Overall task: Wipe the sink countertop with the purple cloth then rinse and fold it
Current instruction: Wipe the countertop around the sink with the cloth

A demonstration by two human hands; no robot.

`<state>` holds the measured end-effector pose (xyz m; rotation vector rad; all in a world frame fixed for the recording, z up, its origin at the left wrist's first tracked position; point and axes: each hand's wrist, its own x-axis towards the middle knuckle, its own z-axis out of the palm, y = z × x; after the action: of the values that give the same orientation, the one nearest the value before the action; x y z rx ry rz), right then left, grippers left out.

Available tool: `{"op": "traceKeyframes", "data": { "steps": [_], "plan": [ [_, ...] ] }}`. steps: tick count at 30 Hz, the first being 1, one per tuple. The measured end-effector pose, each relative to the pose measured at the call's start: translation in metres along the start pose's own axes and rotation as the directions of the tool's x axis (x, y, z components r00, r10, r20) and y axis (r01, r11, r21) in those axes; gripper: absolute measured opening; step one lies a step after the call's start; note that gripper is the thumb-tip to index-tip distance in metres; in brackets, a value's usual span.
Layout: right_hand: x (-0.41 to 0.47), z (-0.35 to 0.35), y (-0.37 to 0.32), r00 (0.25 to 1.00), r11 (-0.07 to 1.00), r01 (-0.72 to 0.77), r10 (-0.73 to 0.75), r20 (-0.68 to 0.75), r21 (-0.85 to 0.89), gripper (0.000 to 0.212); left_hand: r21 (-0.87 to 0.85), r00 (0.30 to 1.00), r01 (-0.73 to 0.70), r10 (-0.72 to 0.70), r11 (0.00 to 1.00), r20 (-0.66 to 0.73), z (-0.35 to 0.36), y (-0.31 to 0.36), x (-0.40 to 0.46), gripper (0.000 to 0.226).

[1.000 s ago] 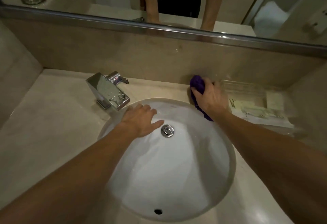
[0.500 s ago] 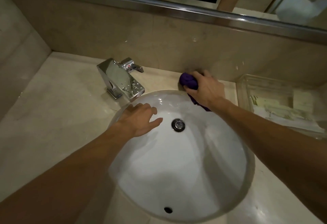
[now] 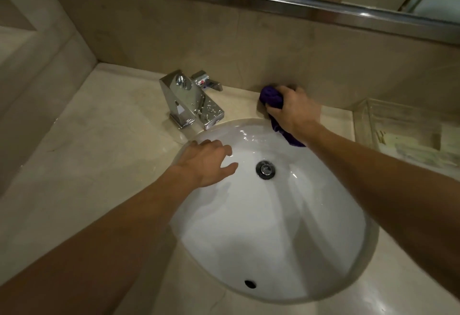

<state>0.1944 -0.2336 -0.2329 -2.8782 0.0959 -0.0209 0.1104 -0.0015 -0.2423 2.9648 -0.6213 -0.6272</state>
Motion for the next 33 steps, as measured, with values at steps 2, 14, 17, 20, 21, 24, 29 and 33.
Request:
{"op": "traceKeyframes", "data": {
  "steps": [2, 14, 17, 20, 21, 24, 29, 33],
  "plan": [
    [-0.001, -0.003, -0.001, 0.986, 0.990, 0.141, -0.140, 0.091, -0.004, 0.046, -0.006, 1.000, 0.007, -0.007, 1.000, -0.011, 0.000, -0.001, -0.005, 0.052],
    [0.015, 0.015, -0.058, 0.987, 0.987, 0.157, -0.156, 0.041, -0.026, 0.048, 0.014, 0.991, 0.040, -0.038, 0.999, -0.126, 0.004, -0.007, -0.014, 0.065],
    [0.006, 0.009, -0.052, 0.950, 0.958, 0.287, -0.283, 0.129, -0.009, 0.049, -0.048, 0.991, 0.049, -0.055, 0.998, -0.118, -0.002, -0.015, -0.016, 0.063],
    [0.004, 0.000, -0.045, 0.924, 0.938, 0.342, -0.347, 0.159, 0.061, 0.044, -0.062, 0.995, 0.043, -0.048, 0.997, -0.086, -0.002, -0.017, -0.020, 0.063],
    [0.007, -0.002, -0.044, 0.933, 0.941, 0.331, -0.338, 0.126, 0.074, 0.043, -0.061, 0.996, 0.038, -0.043, 0.997, -0.083, -0.001, -0.017, -0.020, 0.063],
    [0.021, -0.002, -0.049, 0.965, 0.964, 0.259, -0.261, 0.021, 0.051, 0.044, -0.065, 0.994, 0.022, -0.029, 0.998, -0.107, 0.001, -0.018, -0.022, 0.062],
    [0.018, 0.017, -0.067, 0.973, 0.973, 0.229, -0.227, 0.041, -0.029, 0.048, -0.056, 0.993, 0.005, -0.011, 0.998, -0.116, 0.007, -0.023, -0.030, 0.061],
    [0.008, 0.006, -0.058, 0.888, 0.906, 0.424, -0.417, 0.195, 0.009, 0.045, -0.072, 0.991, 0.005, -0.015, 0.997, -0.134, 0.007, -0.023, -0.038, 0.061]
  ]
}}
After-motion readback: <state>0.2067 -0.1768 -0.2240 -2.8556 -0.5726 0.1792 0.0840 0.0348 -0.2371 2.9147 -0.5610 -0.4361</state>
